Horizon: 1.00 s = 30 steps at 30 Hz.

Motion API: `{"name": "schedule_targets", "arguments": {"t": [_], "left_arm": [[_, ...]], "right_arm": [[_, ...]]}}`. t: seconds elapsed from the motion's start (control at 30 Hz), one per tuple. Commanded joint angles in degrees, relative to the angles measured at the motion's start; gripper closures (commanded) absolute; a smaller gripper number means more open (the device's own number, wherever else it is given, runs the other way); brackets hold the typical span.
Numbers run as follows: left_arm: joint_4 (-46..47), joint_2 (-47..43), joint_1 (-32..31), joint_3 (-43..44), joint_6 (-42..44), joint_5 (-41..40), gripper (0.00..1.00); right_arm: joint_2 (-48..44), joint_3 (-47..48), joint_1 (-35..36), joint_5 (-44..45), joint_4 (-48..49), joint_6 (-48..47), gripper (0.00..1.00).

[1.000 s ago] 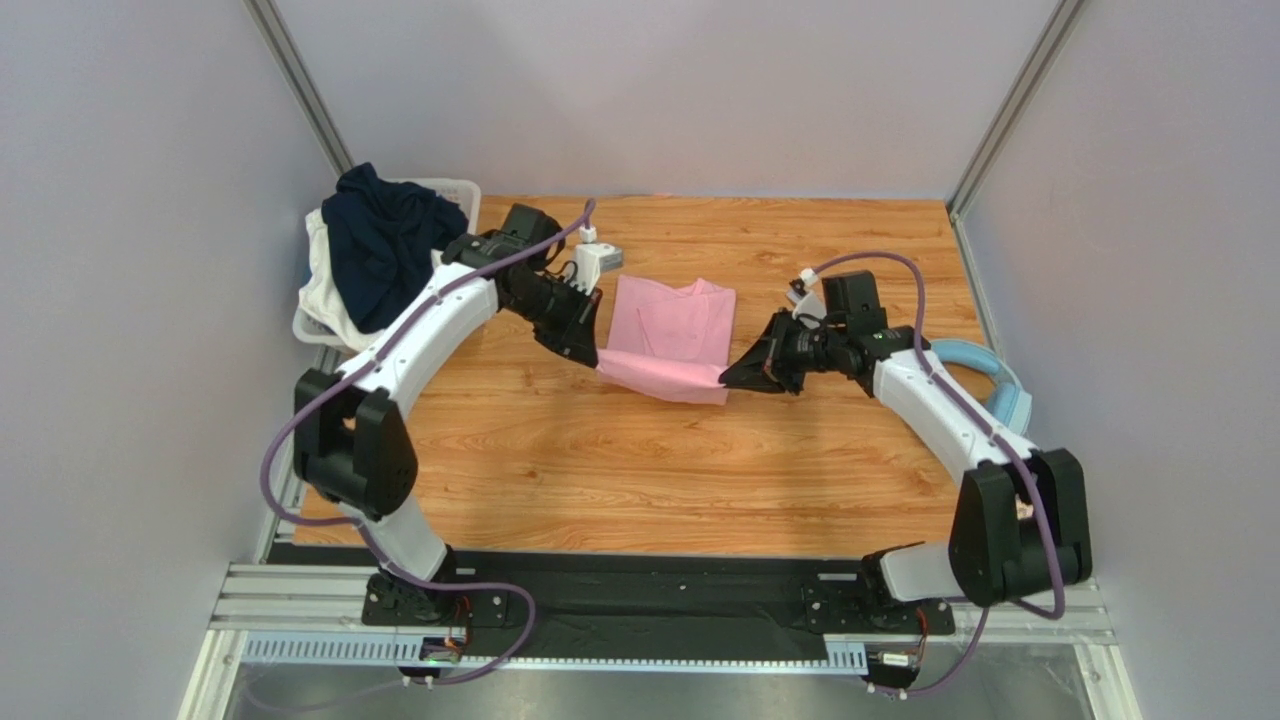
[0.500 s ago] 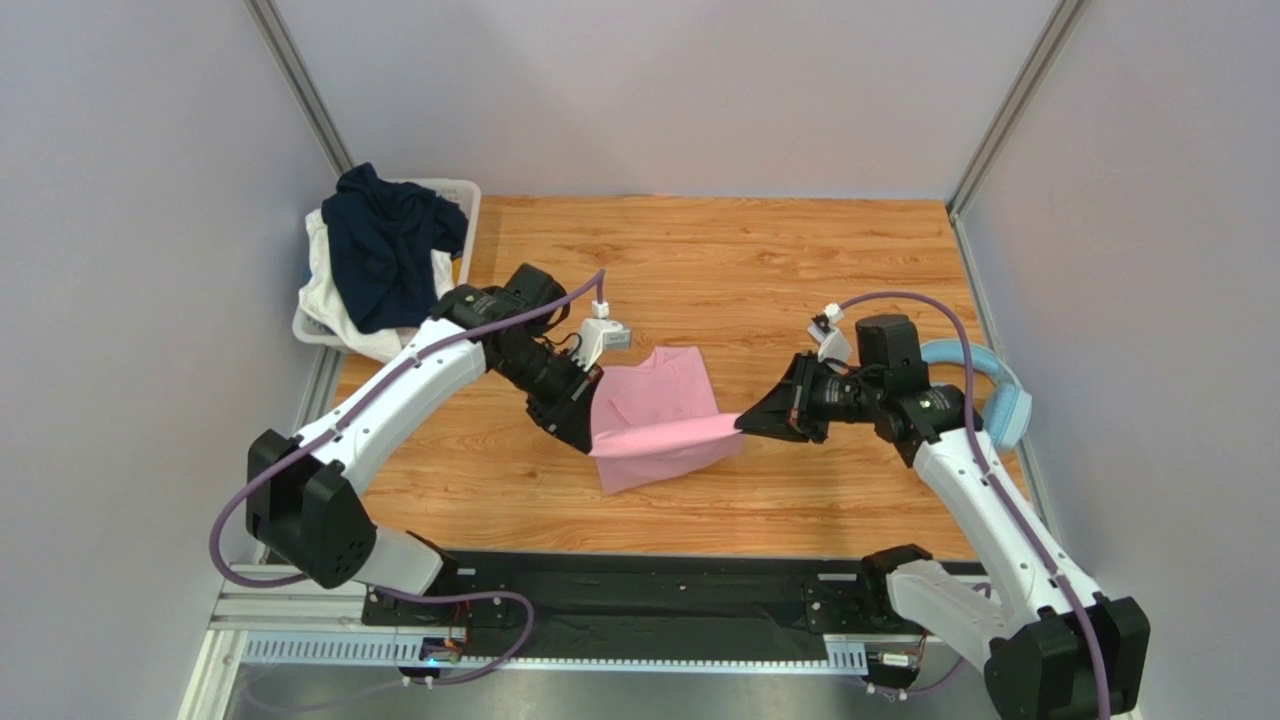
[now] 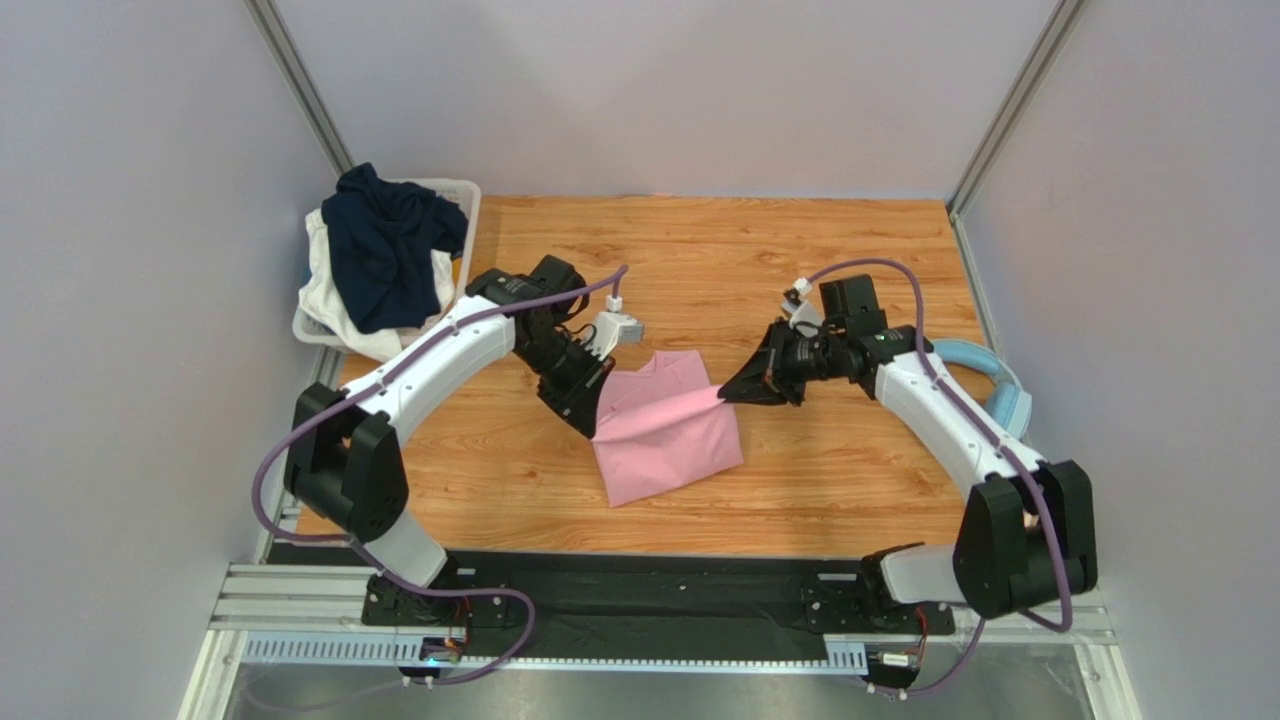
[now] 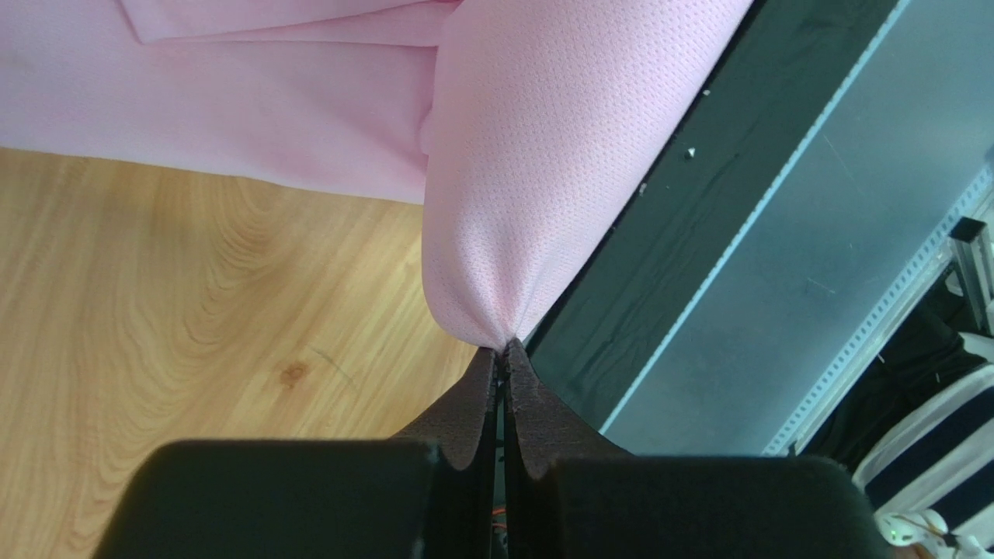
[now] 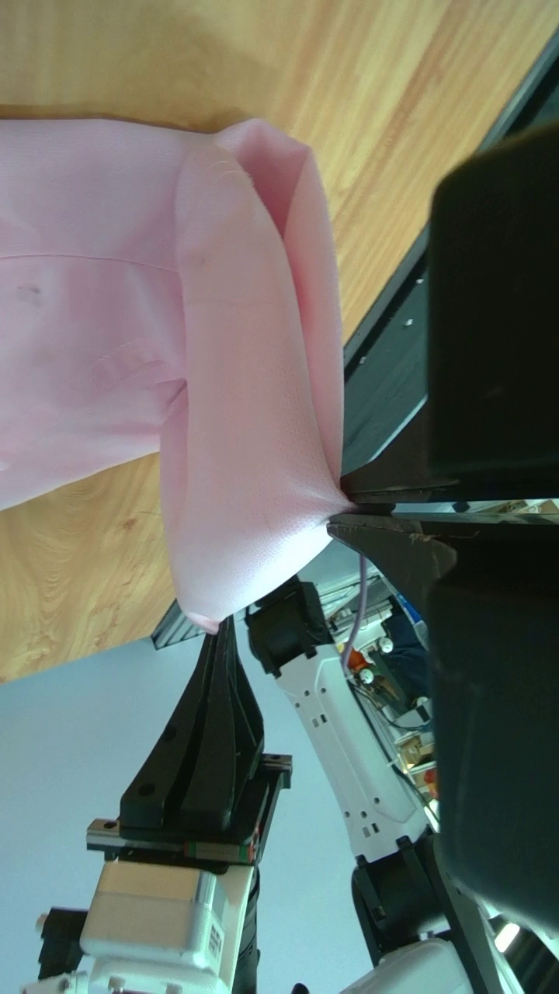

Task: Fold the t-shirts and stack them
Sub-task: Fold the long partially folded tshirt into a neat square

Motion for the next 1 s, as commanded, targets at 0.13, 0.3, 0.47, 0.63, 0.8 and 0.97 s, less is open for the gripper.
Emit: {"name": "schedule_targets", "arguments": {"t": [0.13, 0.3, 0.47, 0.63, 0.8, 0.97], "left_arm": [[0.89, 11.13, 4.08, 8.03, 4.27, -2.22, 1.0], [1.33, 15.8, 7.51, 11.73, 5.15, -2.13, 1.0], [2.12, 21.51, 10.59, 15.77, 5.68, -2.22, 1.0], [2.56, 29.32, 11.04, 20.86, 4.89, -2.22, 1.0], [2.21, 37.32, 11.04, 29.74, 2.96, -3.45, 0.91], [1.42, 40.85, 11.21, 36.51, 1.73, -6.7, 0.66]], "right_arm": [[13.1, 9.94, -0.48, -1.35, 6.41, -2.07, 1.0], [19.6, 12.75, -1.36, -2.14, 7.9, -3.04, 1.0], [27.68, 16.52, -2.86, -3.19, 9.66, -2.96, 1.0], [35.07, 19.52, -3.3, -4.42, 14.58, -0.5, 1.0], [43.77, 23.65, -3.21, -5.31, 18.1, 1.18, 1.0], [48.09, 26.9, -3.65, -5.13, 18.28, 1.26, 1.0]]}}
